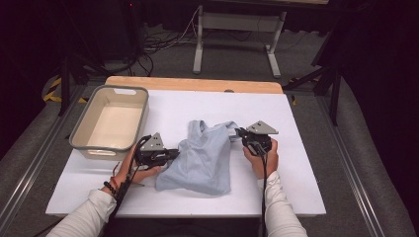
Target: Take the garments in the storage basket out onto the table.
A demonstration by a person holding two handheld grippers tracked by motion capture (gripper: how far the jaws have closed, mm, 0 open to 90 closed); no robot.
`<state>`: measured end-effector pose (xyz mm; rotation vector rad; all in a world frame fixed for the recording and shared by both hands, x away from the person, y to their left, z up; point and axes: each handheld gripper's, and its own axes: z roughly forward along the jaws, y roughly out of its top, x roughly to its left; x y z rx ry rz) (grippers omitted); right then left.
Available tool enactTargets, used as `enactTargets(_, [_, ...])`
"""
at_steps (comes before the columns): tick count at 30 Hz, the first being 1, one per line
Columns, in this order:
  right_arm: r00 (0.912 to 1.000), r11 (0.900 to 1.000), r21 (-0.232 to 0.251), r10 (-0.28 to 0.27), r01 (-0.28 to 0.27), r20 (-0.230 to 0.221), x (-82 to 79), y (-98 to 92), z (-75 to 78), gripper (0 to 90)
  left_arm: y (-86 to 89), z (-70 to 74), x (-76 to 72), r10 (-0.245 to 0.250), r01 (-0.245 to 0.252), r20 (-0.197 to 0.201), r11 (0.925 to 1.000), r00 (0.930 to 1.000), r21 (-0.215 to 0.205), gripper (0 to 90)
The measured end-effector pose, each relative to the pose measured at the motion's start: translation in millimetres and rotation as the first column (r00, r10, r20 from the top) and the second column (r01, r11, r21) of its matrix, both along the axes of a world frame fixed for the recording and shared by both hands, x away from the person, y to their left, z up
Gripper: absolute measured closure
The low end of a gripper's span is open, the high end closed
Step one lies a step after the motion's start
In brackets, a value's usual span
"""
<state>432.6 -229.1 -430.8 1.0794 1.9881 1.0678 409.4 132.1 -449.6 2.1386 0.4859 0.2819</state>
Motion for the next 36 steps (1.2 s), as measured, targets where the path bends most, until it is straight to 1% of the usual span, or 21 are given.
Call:
enactTargets(2, [1.0,1.0,0.003,0.001,-0.001,0.002,-0.4,-0.5,0.5,87.5,0.5,1.5,-2.9,-0.008,0.008,0.008,1.0,0.9999,0.003,84.4])
enactTargets(7, [0.9999,1.0,0.014,0.005,-0.005,0.009,-0.2,-1.0,1.9,87.5,0.3,2.8,-6.4,-0.008,0.008,0.021,0.9999,0.9997,0.007,84.4])
enactTargets(16, [0.9998,1.0,0.021,0.016,-0.016,0.008,0.4,0.9,1.4,87.5,0.2,3.4,-8.5,-0.006,0.006,0.028,0.9999,0.9996,0.011,84.5])
enactTargets(17, [0.9998,1.0,0.02,0.019,-0.019,0.012,0.1,0.8,2.0,87.5,-0.1,3.8,-9.2,-0.012,0.012,0.03,0.9998,0.9995,0.017,84.8])
enactTargets(21, [0.9996,1.0,0.021,0.021,-0.021,0.016,-0.6,0.6,2.9,87.5,-0.2,4.3,-10.1,-0.016,0.016,0.03,0.9997,0.9994,0.019,84.8])
enactTargets(26, [0.9993,0.999,0.021,0.031,-0.031,0.02,-1.8,1.6,4.2,87.6,-0.5,4.8,-11.3,-0.02,0.019,0.04,0.9995,0.999,0.025,84.9])
enactTargets(28, [0.9993,0.999,0.027,0.031,-0.031,0.019,-2.5,1.3,4.3,87.6,-0.3,4.2,-12.0,-0.022,0.021,0.044,0.9992,0.9988,0.034,84.9])
enactTargets(31, [0.9994,0.999,0.03,0.026,-0.026,0.024,-3.2,1.5,4.6,87.7,-0.7,3.0,-13.4,-0.026,0.024,0.04,0.999,0.9989,0.039,85.0])
enactTargets(33, [0.9991,0.999,0.026,0.033,-0.034,0.028,-3.4,2.6,5.6,87.8,-1.3,3.3,-15.4,-0.028,0.026,0.039,0.9988,0.9988,0.041,85.1])
enactTargets(36, [0.9991,0.999,0.025,0.037,-0.037,0.022,-2.9,3.7,4.6,87.7,-1.7,3.0,-15.7,-0.026,0.024,0.041,0.999,0.9988,0.039,85.1])
